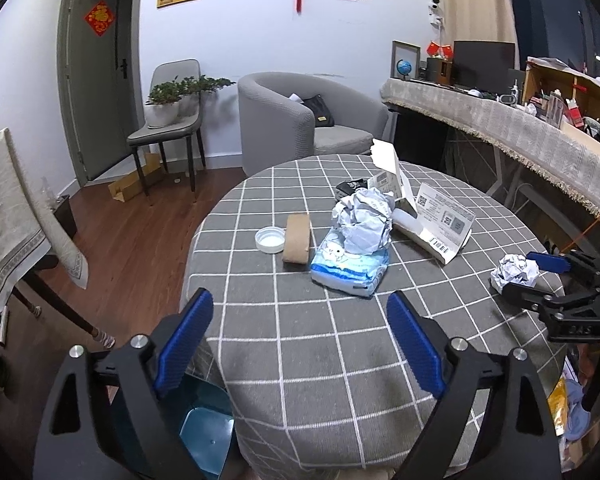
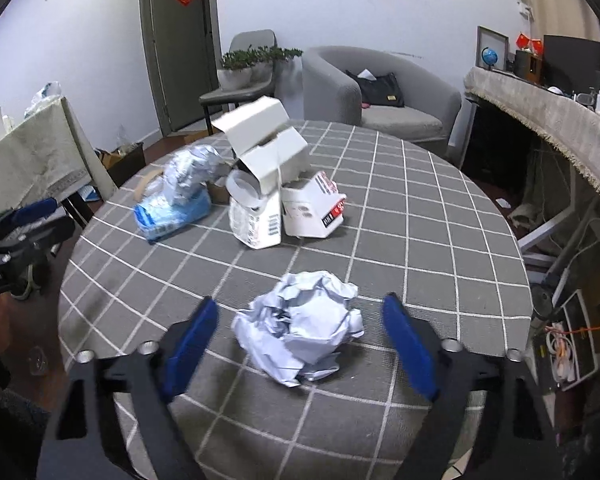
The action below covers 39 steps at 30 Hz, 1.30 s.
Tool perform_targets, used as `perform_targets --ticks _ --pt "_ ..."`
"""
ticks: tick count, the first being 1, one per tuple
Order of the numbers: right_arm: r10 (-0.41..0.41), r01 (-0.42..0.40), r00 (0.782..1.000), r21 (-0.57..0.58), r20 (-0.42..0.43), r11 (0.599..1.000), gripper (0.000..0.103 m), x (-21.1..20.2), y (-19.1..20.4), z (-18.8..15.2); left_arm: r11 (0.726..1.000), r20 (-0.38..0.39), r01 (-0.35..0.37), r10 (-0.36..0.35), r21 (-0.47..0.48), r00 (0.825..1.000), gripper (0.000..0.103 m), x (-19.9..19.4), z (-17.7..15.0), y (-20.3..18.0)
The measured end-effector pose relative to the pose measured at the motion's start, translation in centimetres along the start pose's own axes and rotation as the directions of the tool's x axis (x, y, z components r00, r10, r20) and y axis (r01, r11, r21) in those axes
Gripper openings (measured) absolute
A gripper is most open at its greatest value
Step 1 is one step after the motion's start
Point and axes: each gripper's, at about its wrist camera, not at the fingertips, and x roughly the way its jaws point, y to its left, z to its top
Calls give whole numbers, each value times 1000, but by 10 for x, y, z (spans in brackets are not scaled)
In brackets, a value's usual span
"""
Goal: Collect trash
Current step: 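Reach the right tool to the crumpled white paper ball and close, then grasp the crumpled paper on the tissue pack with the left tool while right holds paper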
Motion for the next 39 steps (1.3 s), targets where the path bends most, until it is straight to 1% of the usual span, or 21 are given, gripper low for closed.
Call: perform_targets --ticks 4,5,6,8,11,15,18,21,24,26,29,31,32,33,36,39 --pt "8 -8 999 -16 -35 1000 71 10 -1 0 999 -2 35 -35 14 999 86 7 5 0" --pt "14 -15 999 -20 -43 1000 66 13 -1 1 999 2 33 -33 24 999 85 8 7 0" --pt "17 -18 999 -24 -47 1000 63 15 0 2 999 6 25 -26 33 1000 83 9 8 -1" --pt "11 -13 999 -36 -51 999 60 18 0 5 999 7 30 -30 44 1000 80 12 10 -2" --pt "12 -15 998 -49 -59 999 56 22 1 11 997 4 62 -62 41 998 79 19 17 -2" --pt "32 -34 999 -55 -38 998 54 22 4 22 992 -3 115 -115 44 993 76 27 24 -2" --pt "75 -75 997 -54 4 996 54 15 6 35 987 -16 156 -156 41 988 72 36 28 -3" --pt "108 -106 993 -53 40 993 54 8 7 46 980 -29 195 -194 37 981 71 44 32 -3" --pt "142 -139 987 -50 78 989 54 4 7 60 976 -42 215 -214 33 976 71 52 36 -3" --pt "148 -144 985 -51 87 988 54 4 8 67 972 -51 235 -234 22 971 70 57 38 -4" --pt "161 -158 982 -46 94 986 54 8 5 76 965 -68 262 -260 10 963 63 67 41 -7" --pt "168 -164 981 -46 98 985 54 12 5 84 962 -84 272 -271 -5 959 63 74 44 -6" --pt "173 -169 980 -46 104 985 54 13 5 88 960 -92 279 -280 -15 956 63 77 46 -6" --pt "179 -175 978 -44 110 984 54 13 5 92 955 -109 295 -296 -32 949 63 82 47 -5" --pt "195 -192 972 -42 129 981 54 15 4 101 949 -130 311 -316 -57 940 64 90 49 -4" --pt "200 -195 971 -45 132 980 54 18 10 105 932 -139 350 -361 -100 922 64 96 51 -1"
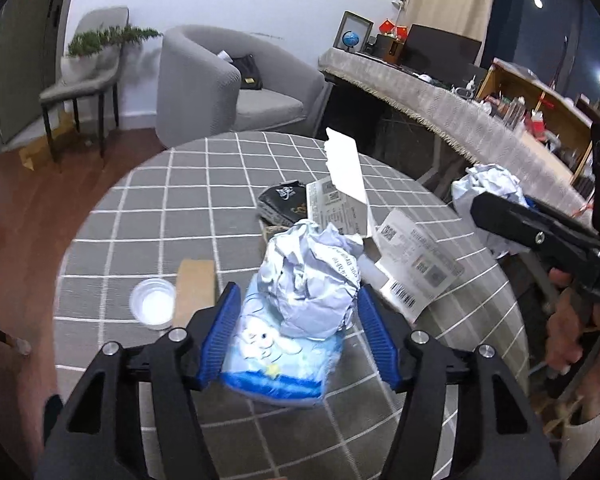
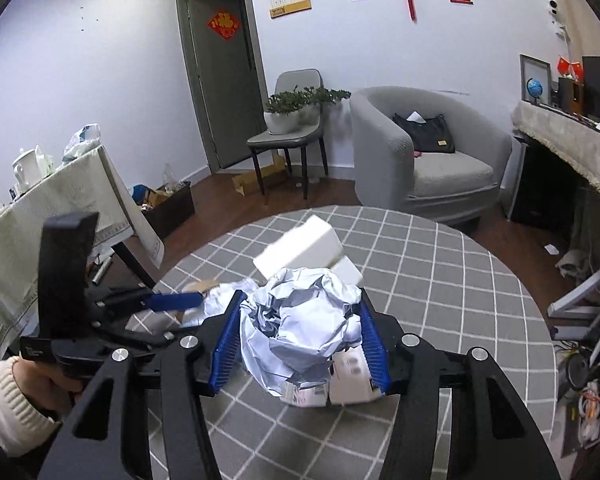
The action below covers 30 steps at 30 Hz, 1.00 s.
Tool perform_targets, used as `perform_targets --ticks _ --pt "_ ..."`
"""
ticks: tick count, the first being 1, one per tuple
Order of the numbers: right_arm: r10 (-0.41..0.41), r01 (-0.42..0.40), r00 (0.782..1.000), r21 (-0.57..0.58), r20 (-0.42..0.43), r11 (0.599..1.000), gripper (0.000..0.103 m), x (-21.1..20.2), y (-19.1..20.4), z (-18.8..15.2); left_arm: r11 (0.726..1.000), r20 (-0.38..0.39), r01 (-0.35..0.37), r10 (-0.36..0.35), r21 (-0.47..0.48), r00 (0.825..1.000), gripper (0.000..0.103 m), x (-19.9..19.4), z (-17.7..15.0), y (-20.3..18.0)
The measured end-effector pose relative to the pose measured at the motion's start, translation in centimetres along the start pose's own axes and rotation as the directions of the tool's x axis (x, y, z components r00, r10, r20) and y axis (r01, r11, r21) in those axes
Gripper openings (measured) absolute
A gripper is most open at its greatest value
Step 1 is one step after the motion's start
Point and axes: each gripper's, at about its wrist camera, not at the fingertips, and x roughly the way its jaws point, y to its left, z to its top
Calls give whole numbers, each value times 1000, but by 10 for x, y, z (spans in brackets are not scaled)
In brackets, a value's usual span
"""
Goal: Collect trash
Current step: 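Grasp the crumpled paper on the tissue pack with the left tool while right holds paper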
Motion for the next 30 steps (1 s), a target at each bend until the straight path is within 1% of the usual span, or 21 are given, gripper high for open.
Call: perform_targets --ticks 3,6,8,11,16,24,30 --pt "5 -5 1000 -4 -6 1000 54 6 3 3 1000 -9 9 -9 -7 1000 64 4 2 0" --pt "9 -9 1000 -3 -8 1000 54 9 3 6 999 -17 36 -36 -18 999 63 6 3 1" --pt "9 -9 1000 -4 -7 1000 54 10 5 8 998 -17 49 -50 -25 999 58 7 4 1" --pt "6 -6 1000 -3 -7 1000 54 12 8 10 994 -28 94 -96 -58 995 52 14 4 3" --pt "-1 1 1000 -2 -11 1000 54 15 13 12 989 -18 117 -119 -91 993 50 16 6 4" --pt "-9 9 1000 -9 0 1000 54 10 29 14 991 51 104 -101 -78 994 50 -14 6 5" --pt "-6 6 1000 16 4 1000 54 8 38 11 998 78 34 -30 -56 997 50 -41 -3 9"
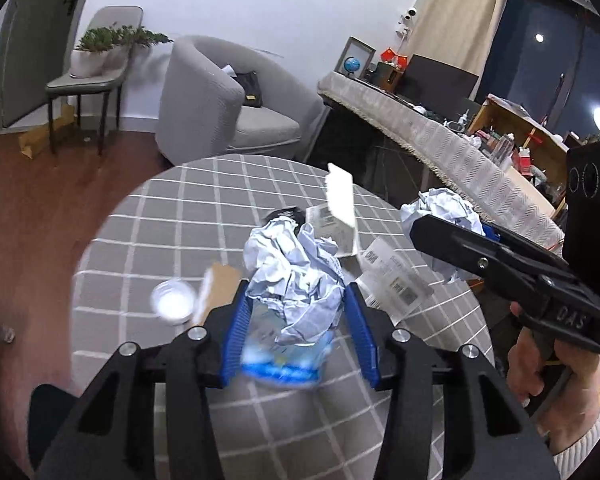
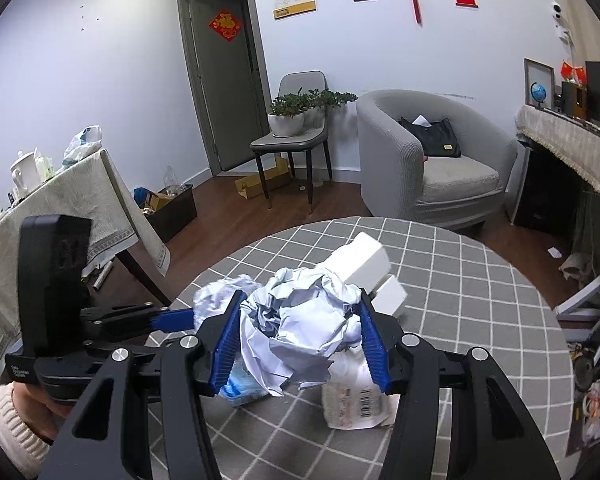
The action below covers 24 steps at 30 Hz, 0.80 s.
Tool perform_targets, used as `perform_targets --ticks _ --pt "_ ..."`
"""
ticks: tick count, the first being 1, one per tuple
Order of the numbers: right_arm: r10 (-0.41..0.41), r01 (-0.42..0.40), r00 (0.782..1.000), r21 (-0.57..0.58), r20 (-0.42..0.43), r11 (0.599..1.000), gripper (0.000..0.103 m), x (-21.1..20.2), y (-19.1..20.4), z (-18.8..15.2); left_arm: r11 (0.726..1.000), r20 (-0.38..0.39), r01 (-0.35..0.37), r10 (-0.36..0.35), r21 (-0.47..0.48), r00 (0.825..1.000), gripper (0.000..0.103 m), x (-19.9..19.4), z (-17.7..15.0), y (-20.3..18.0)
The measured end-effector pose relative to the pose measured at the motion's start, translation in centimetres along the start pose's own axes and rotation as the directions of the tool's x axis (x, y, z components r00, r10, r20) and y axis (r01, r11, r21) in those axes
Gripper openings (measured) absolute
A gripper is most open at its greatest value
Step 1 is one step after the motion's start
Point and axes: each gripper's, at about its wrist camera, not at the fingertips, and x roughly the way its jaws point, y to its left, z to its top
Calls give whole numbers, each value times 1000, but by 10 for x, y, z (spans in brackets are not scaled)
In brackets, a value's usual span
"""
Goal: Collect trash
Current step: 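Grasp the crumpled paper on the tissue pack with the left tool while right holds paper, then carry both paper balls over the teal bin and open both tools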
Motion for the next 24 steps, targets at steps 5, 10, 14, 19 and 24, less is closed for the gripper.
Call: perform_targets --ticks 5,10,14,19,24 --pt "22 -22 1000 -5 4 1000 54 3 28 -9 998 5 -63 63 18 998 50 -26 -13 11" --pt "53 -53 999 27 9 998 54 9 52 -18 992 6 -125 125 1 992 50 -49 -26 28" --pt "74 -76 997 63 25 995 54 11 69 -21 984 -11 -175 175 6 984 50 -61 -38 43" --pt "88 -88 996 44 10 995 54 19 99 -26 973 -35 -229 229 -9 973 50 -76 -55 72" --pt "117 -117 993 -7 -11 993 54 27 135 -23 956 -87 -292 289 -25 953 50 -88 -71 108"
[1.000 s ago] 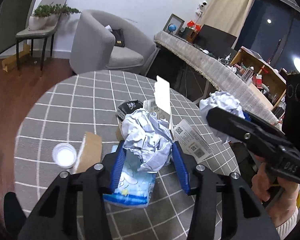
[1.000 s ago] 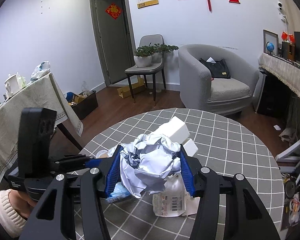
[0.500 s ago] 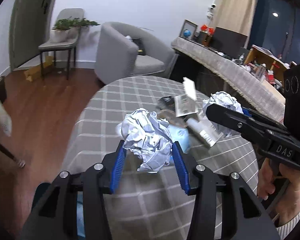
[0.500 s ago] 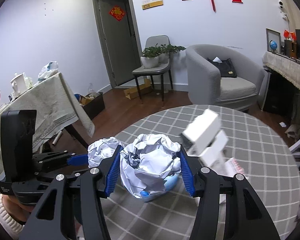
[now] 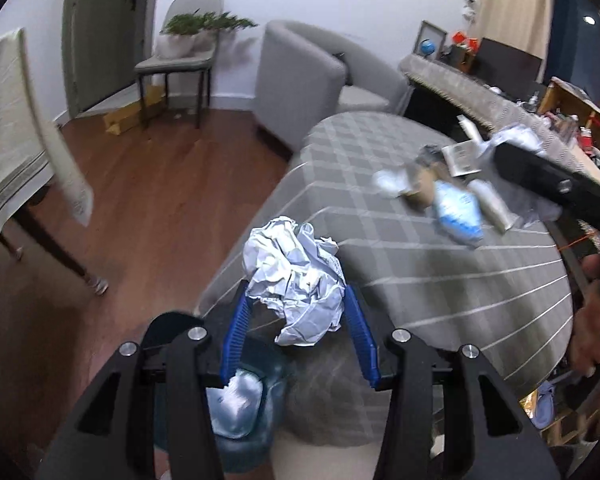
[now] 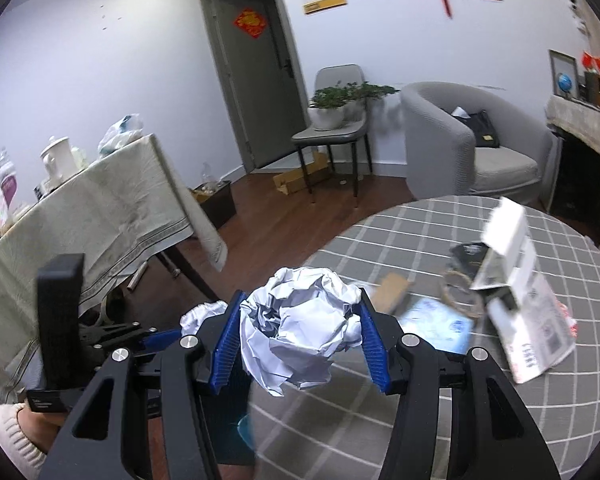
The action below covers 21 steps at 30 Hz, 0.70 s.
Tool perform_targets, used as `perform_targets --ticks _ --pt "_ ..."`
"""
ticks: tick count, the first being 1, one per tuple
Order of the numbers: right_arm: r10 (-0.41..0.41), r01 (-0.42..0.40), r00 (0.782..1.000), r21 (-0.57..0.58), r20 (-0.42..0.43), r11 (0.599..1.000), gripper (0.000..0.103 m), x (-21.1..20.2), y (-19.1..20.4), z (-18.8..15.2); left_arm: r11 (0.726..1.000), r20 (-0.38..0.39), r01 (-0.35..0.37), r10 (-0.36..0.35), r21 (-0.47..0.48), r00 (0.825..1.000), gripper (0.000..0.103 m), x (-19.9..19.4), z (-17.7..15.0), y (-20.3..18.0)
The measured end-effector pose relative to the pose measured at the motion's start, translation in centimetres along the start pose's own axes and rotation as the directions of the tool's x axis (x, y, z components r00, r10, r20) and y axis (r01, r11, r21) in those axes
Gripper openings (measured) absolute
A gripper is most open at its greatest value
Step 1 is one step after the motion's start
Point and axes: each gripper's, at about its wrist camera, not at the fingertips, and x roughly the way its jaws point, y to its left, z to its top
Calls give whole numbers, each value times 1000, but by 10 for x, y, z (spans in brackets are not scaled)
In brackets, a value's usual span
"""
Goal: Collect trash
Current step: 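Carry both paper balls over the teal bin and open both tools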
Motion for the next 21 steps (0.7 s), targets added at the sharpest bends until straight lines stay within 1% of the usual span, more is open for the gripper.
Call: perform_targets --ticks 5,8,10,12,15,18,21 --pt "46 -49 997 -55 -68 997 54 35 40 -6 998 -55 -54 52 -34 997 50 1 -14 34" --pt "51 -63 992 -99 -118 993 54 55 63 -12 995 -100 -78 72 -56 992 50 4 -23 53" --pt "54 -70 988 -108 -146 992 54 65 73 -14 994 -143 -92 82 -67 986 50 9 -31 65" --pt "55 -75 983 -112 -174 991 54 74 79 -17 991 -201 -110 93 -77 975 50 17 -41 79" --pt "49 -77 975 -124 -215 989 54 90 89 -24 988 -250 -124 99 -88 963 52 23 -52 95" --pt "42 -79 969 -140 -245 987 54 100 96 -29 985 -270 -143 112 -97 956 59 21 -58 110" --pt "37 -77 961 -140 -274 987 54 112 100 -34 982 -262 -159 128 -100 956 60 11 -60 117"
